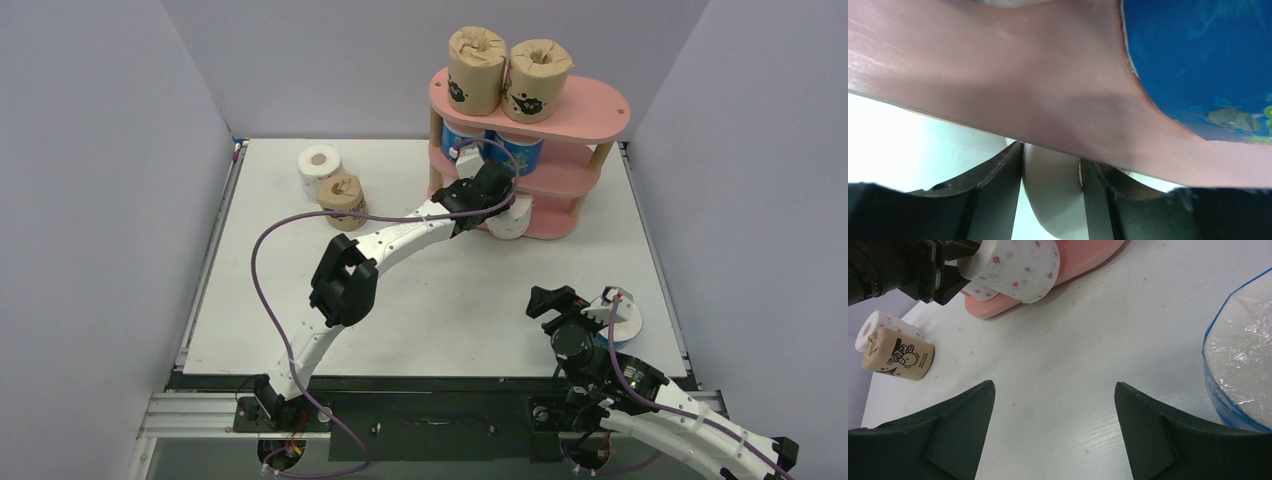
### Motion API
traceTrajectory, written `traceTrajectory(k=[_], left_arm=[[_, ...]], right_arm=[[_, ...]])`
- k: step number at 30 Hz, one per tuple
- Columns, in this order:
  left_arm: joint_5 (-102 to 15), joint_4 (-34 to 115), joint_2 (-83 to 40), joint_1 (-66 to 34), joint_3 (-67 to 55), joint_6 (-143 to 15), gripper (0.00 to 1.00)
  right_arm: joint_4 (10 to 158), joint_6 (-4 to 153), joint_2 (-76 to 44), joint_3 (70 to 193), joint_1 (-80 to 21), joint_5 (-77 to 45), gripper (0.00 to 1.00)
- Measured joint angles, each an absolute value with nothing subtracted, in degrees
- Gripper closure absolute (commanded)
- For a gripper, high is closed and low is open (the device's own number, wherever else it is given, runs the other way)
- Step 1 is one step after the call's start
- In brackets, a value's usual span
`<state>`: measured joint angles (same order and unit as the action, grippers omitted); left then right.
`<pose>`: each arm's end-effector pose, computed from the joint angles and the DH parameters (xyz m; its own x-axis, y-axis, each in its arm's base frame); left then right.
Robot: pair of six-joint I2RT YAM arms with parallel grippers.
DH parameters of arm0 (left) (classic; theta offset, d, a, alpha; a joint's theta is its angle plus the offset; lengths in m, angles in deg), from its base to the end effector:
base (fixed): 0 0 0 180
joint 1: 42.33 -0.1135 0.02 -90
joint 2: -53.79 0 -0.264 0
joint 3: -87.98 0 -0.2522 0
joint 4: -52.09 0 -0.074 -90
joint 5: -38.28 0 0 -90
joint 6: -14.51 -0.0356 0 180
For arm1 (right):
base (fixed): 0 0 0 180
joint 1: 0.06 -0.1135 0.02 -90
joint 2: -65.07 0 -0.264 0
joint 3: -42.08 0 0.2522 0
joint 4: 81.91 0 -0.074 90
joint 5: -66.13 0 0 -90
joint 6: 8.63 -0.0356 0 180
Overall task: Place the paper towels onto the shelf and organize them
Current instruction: Place the paper towel on the shelf.
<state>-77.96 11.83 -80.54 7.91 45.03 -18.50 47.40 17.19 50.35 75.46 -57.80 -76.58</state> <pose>0.3577 -0.4053 0.2498 -0.6025 -0.4519 -0.6579 -0.0733 0.8521 -0.5182 0.0691 0.0564 0.2106 -0.2604 0.6092 -0.7491 0.1885 0.7930 0.5794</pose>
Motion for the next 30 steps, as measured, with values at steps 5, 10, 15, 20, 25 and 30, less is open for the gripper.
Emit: traceTrajectory(k=[5, 10, 15, 20, 25, 30], left_arm=[[-77.1, 11.9, -80.6, 7.9, 45.4, -19.0, 0.52], [-76.3, 12.0, -80.7, 8.0, 45.7, -19.2, 0.48], [-75.7, 12.0, -80.8, 8.0, 45.7, -19.4, 0.44], [-75.5, 12.0, -80.9, 8.0, 45.7, -19.9, 0.43], [-75.2, 12.5, -80.9, 7.9, 45.7, -20.6, 0.42], [-74.0, 13.1, -81.0, 7.8, 45.7, -20.8, 0.41]], right_arm=[[47.4, 17.2, 50.4, 75.5, -57.8, -76.6, 0.15], [47.4, 17.2, 50.4, 75.5, -57.8, -76.6, 0.15], [47.4, 17.2, 50.4, 75.5, -57.8, -76.6, 0.15], [47.4, 17.2, 50.4, 75.5, -57.8, -76.6, 0.15], [47.4, 17.2, 50.4, 75.5, -57.8, -76.6, 0.15], [47.4, 17.2, 50.4, 75.5, -57.8, -76.6, 0.15]])
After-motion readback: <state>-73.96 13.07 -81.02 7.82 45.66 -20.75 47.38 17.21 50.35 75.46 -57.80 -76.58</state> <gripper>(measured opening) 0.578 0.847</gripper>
